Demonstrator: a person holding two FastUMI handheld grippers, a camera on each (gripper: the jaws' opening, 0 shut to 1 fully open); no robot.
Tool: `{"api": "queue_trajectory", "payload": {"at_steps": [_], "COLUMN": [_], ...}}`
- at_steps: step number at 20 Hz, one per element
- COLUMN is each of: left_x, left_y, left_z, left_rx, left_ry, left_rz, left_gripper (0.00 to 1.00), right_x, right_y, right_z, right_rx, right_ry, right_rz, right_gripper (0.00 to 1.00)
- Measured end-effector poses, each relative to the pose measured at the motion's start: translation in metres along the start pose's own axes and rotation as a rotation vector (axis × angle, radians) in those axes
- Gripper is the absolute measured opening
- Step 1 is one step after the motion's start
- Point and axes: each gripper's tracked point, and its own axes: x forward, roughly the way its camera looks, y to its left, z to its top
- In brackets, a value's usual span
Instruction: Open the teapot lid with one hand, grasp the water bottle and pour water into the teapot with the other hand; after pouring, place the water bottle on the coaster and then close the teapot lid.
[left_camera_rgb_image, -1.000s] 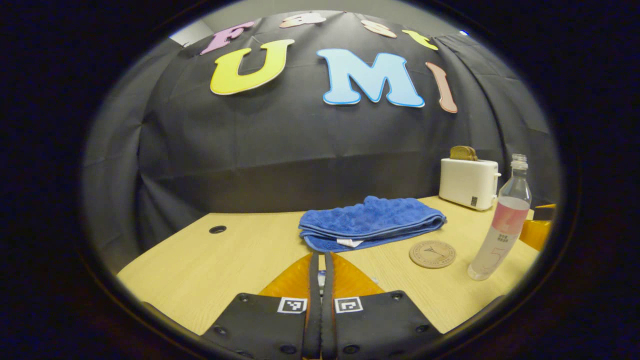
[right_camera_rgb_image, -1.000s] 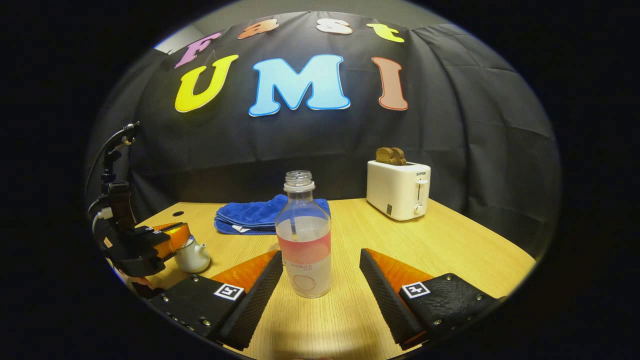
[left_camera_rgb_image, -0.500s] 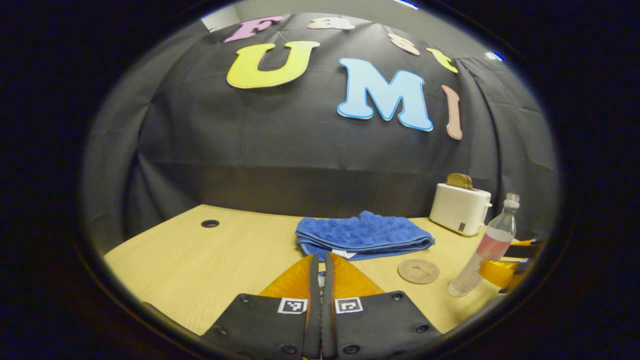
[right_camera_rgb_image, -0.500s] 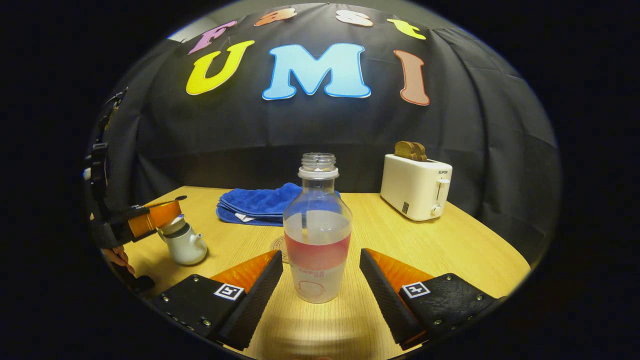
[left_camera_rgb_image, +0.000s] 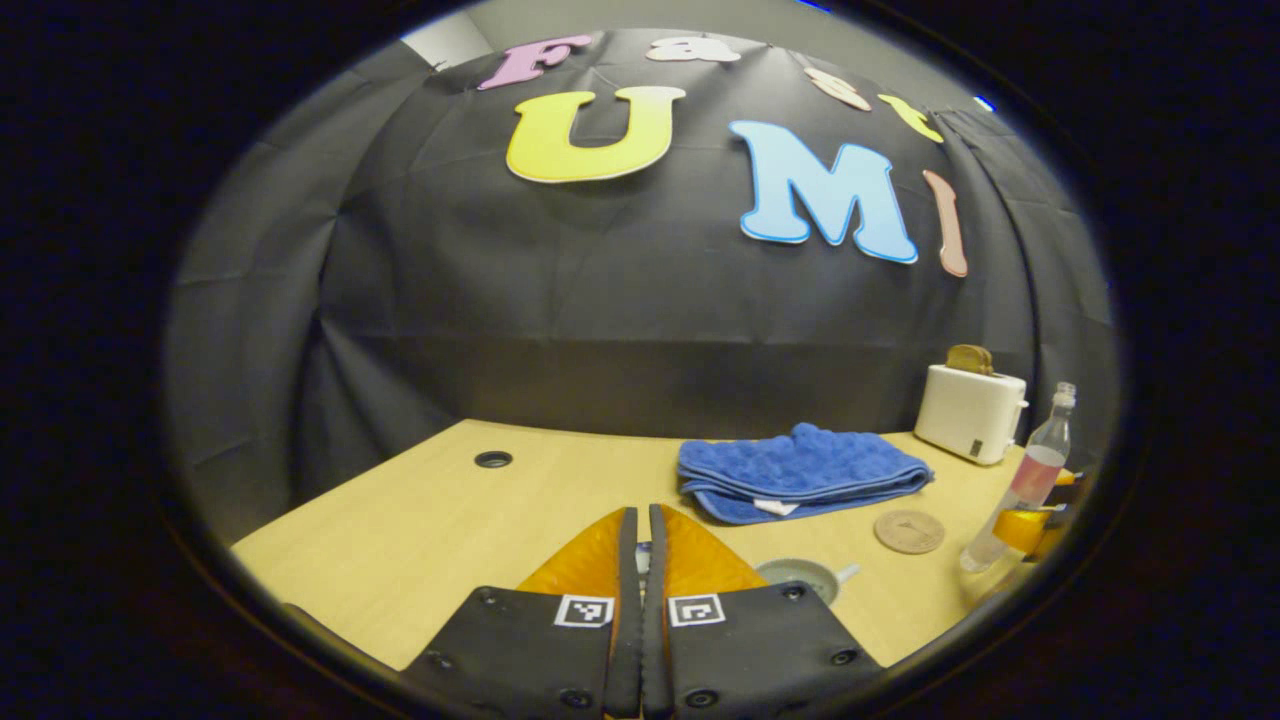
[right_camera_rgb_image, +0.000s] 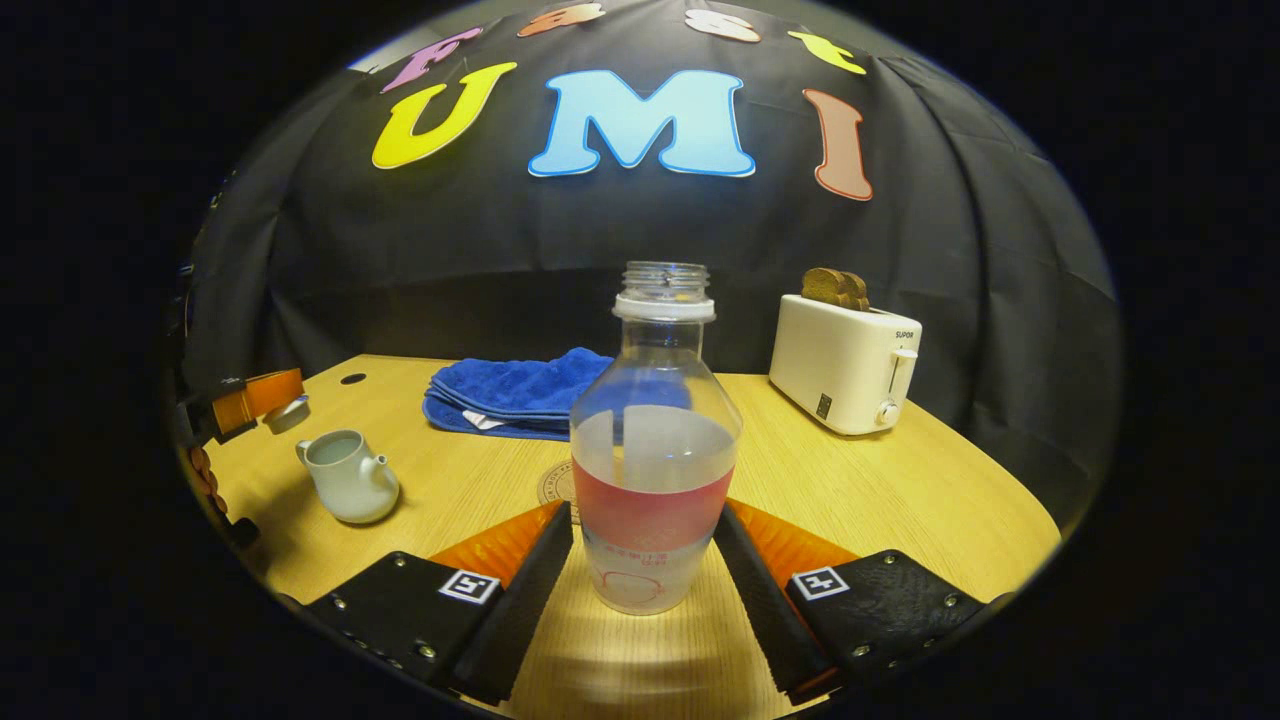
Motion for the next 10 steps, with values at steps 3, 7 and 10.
{"api": "queue_trajectory", "payload": {"at_steps": [3, 7, 10], "left_x": [0.000, 0.000, -0.003], "left_y": [0.025, 0.041, 0.048], "left_z": [-0.003, -0.009, -0.008], "left_rx": [-0.001, -0.001, 0.002], "left_ry": [0.010, 0.028, 0.025], "left_rz": [0.034, 0.053, 0.058], "left_gripper": [0.07, 0.06, 0.06], "right_x": [0.005, 0.005, 0.006], "right_y": [0.001, 0.008, 0.010], "right_z": [0.003, 0.011, 0.030], "right_rx": [-0.034, -0.160, -0.311], "right_ry": [-0.003, -0.015, -0.053], "right_rz": [-0.016, -0.034, -0.092], "right_gripper": [0.83, 0.78, 0.78]}}
